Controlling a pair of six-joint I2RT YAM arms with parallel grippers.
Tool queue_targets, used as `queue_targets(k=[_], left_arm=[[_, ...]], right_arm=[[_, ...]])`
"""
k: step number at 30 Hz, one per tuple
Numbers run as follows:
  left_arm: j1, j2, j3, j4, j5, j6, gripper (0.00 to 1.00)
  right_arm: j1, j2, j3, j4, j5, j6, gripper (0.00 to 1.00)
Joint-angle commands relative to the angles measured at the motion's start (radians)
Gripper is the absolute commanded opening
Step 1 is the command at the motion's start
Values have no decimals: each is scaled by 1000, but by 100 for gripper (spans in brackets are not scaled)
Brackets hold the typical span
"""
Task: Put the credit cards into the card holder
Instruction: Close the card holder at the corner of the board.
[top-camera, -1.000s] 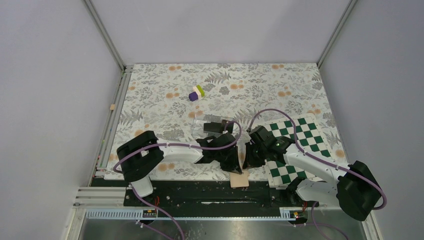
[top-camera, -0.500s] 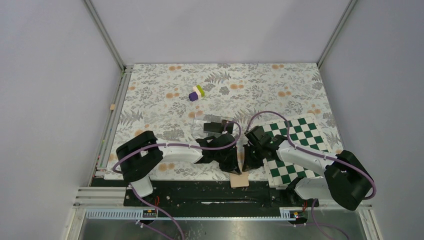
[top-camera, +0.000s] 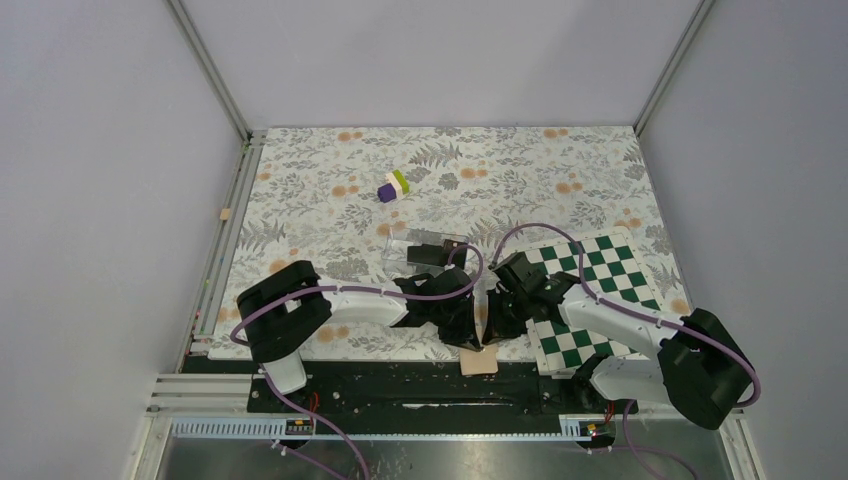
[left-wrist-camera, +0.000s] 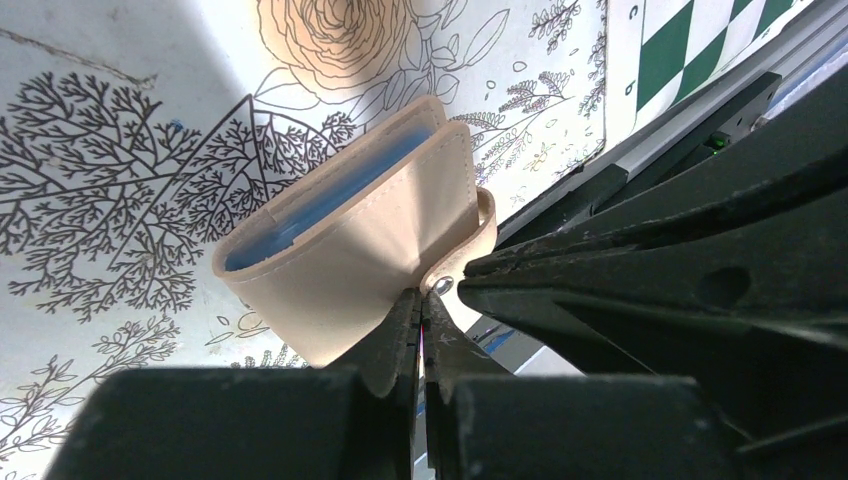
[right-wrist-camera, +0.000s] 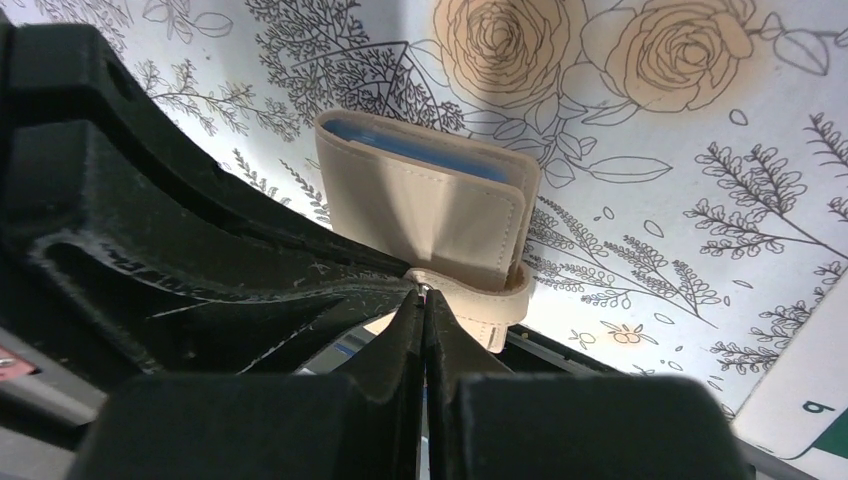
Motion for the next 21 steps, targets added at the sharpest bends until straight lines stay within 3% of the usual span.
queue_targets(k=[1, 10, 21], left_arm=[[-5, 13, -1, -6, 0, -4, 0], [-8, 24, -3, -7, 3, -12, 0], [-17, 62, -4, 10, 6, -34, 0]], right_arm=[[-7, -19, -27, 21, -33, 16, 0], [-6, 63, -54, 74, -50, 21, 0], [-5, 146, -13, -25, 43, 13, 0]])
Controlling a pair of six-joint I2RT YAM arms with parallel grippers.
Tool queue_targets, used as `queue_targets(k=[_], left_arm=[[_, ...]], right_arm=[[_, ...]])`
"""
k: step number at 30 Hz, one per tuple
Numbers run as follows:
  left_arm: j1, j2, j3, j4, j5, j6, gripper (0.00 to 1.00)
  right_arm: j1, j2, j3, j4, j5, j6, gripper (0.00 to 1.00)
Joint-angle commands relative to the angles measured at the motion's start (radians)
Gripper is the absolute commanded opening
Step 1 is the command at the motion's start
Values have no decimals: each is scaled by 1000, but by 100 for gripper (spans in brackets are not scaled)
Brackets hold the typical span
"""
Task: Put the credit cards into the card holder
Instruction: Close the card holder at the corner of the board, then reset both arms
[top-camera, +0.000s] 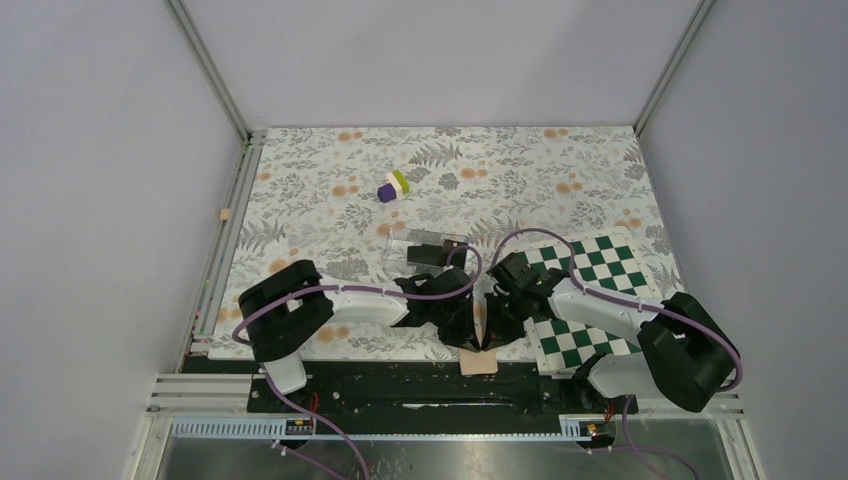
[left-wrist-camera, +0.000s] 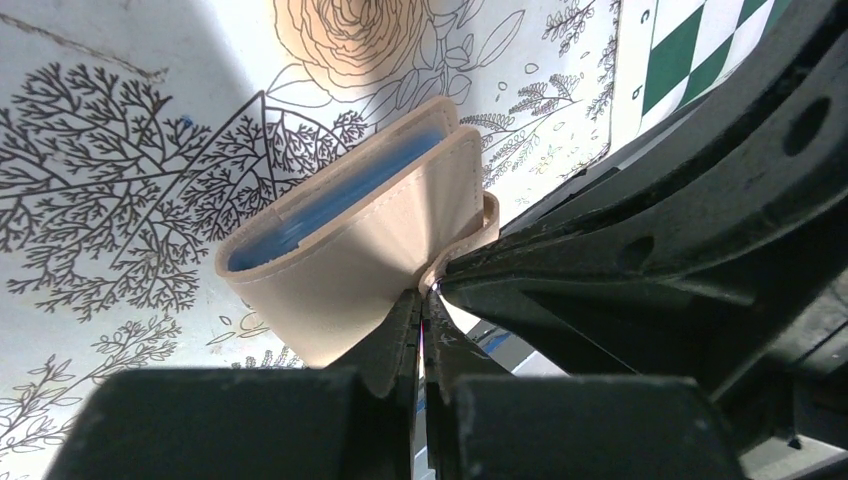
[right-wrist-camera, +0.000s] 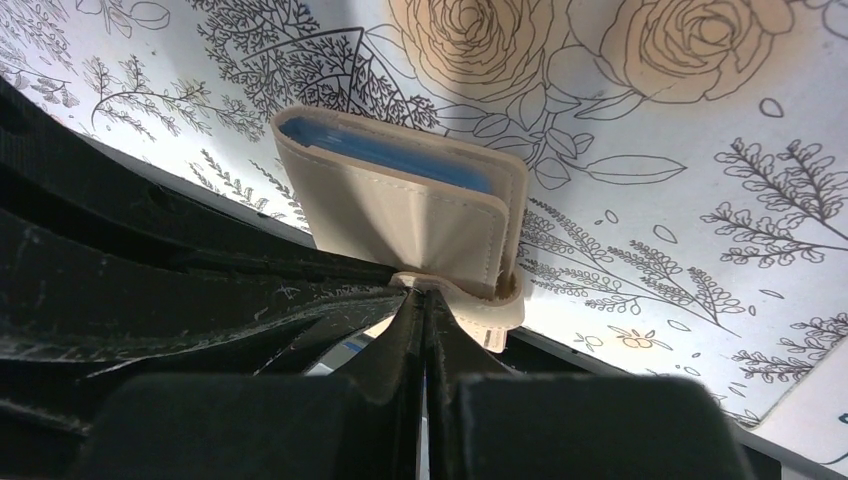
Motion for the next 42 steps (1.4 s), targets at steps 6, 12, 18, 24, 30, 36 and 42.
queue_targets(k=[6, 12, 18, 24, 30, 36, 42], left_arm=[[30, -143, -71, 102, -62, 30, 47], [242, -476, -278, 397, 26, 28, 99], [589, -784, -405, 278, 47, 225, 99], [804, -1023, -435, 50, -317, 695, 99], [827, -1039, -579, 292, -665, 976, 99], [922, -712, -656, 723, -609, 1054, 99], [1065, -420, -651, 1118, -403, 1022, 99]], right_arm=[[1, -152, 30, -24, 98, -17, 0], [-100, -303, 145, -82, 116, -87, 61], [-263, -344, 164, -120, 285, -231, 99], [-347, -350, 88, 34, 733, -370, 100], [-369, -374, -148, 568, 998, -571, 99], [-492, -151, -169, 834, 905, -577, 99], [-580, -79, -172, 1019, 657, -651, 99]])
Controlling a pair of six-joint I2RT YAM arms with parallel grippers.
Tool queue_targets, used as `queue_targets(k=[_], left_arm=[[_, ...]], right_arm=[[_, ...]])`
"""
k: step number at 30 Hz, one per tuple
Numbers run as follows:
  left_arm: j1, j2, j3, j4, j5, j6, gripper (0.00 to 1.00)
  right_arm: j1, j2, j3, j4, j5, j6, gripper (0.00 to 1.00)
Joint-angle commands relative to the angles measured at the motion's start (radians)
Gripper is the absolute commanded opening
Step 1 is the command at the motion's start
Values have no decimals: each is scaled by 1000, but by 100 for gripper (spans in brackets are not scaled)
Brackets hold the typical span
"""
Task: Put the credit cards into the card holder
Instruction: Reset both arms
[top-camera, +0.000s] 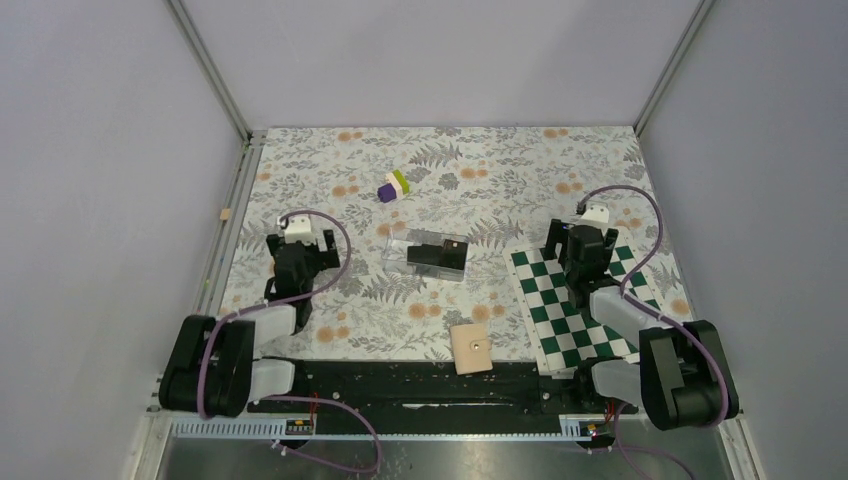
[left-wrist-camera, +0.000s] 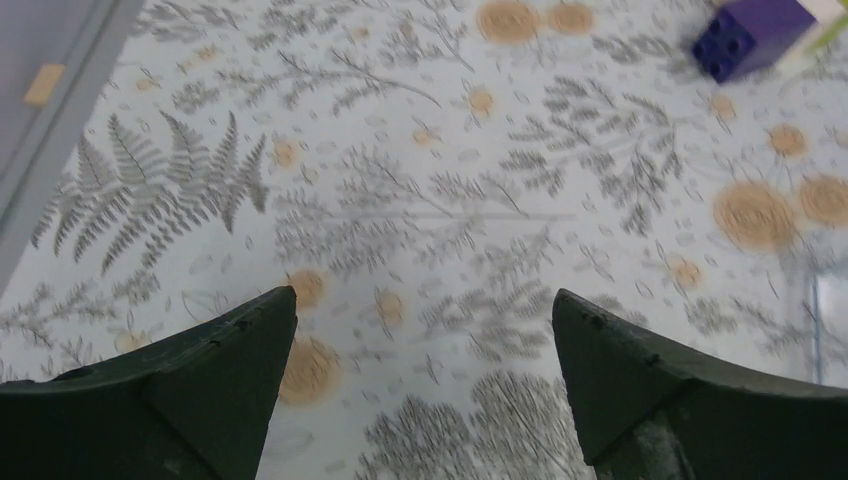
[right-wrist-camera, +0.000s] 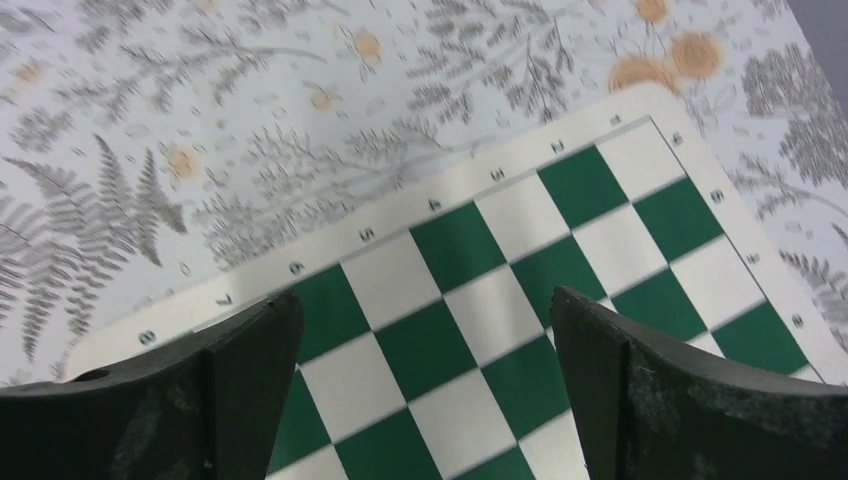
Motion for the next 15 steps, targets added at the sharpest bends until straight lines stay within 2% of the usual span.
queue_targets(k=[1, 2, 3, 4, 7, 9, 15], left_arm=[[132, 157, 9, 493, 173, -20, 99], [140, 139, 21, 404, 182, -30, 99], [141, 159, 13, 457, 181, -25, 99], [141, 152, 16, 436, 173, -32, 99], [140, 152, 16, 436, 166, -31, 99], [140, 153, 23, 420, 165, -31, 99], [130, 154, 43, 387, 240, 15, 99]], right_arm=[[-32, 41, 24, 233, -149, -94, 99], [-37, 48, 14, 270, -169, -142, 99], [-46, 94, -22, 363, -172, -151, 99], [-66, 132, -60, 513, -172, -134, 100], [-109, 157, -110, 618, -151, -62, 99], [-109, 145, -103, 582, -145, -59, 99], [-109, 148, -112, 609, -145, -56, 100]])
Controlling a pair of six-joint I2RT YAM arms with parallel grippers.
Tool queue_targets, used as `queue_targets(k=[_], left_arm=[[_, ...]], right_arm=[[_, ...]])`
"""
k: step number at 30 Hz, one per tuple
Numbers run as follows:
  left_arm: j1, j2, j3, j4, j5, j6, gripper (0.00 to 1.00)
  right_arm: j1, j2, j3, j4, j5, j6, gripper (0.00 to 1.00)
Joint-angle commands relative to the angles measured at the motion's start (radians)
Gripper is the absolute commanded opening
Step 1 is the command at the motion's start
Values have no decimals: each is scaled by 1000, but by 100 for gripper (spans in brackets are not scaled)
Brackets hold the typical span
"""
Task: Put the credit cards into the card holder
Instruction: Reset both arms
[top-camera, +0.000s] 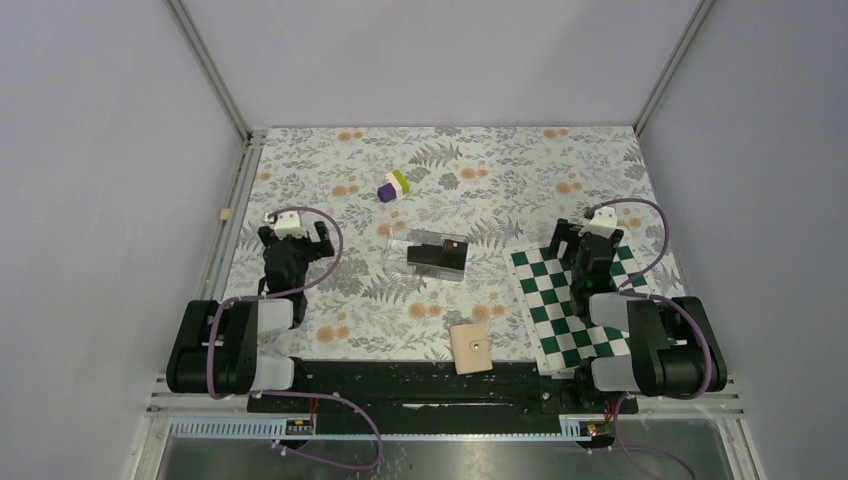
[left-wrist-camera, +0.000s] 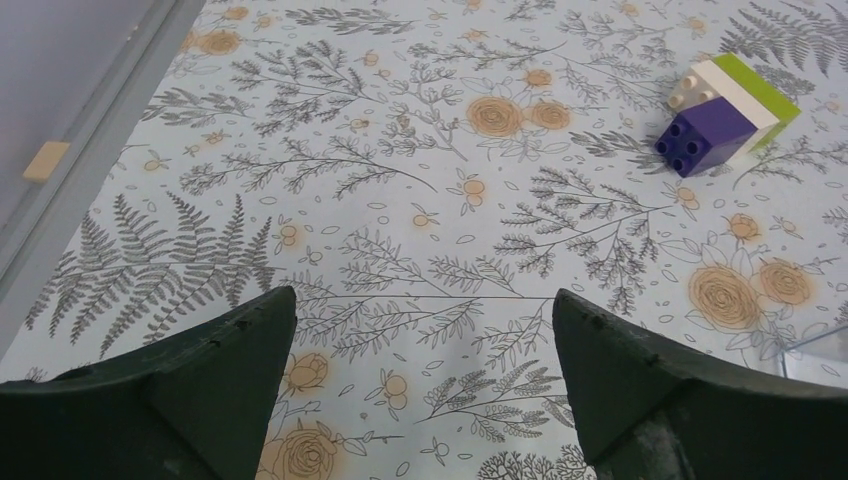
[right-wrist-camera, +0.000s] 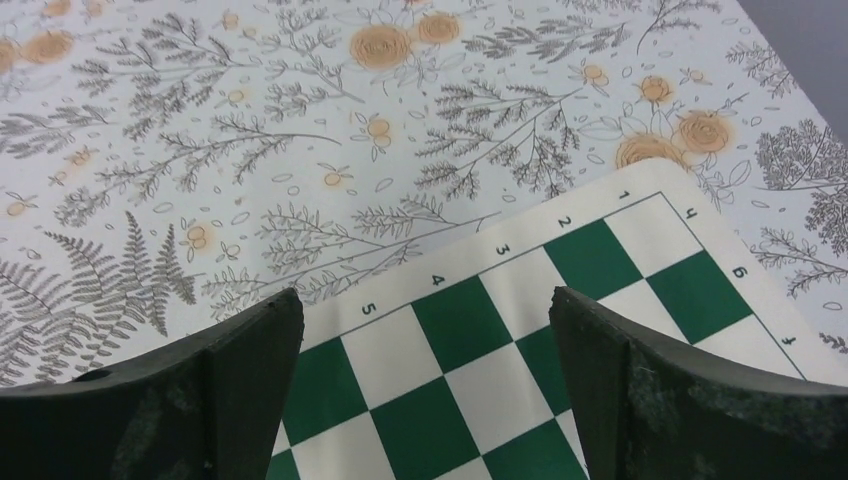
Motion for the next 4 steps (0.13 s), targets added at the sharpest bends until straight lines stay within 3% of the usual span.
queue_targets(k=[1, 4], left_arm=[[-8, -1, 36, 60, 78, 32, 99], [-8, -1, 36, 62, 78, 33, 99]], right_arm=[[-1, -5, 4, 115, 2, 6, 99], [0, -4, 4, 115, 2, 7, 99]])
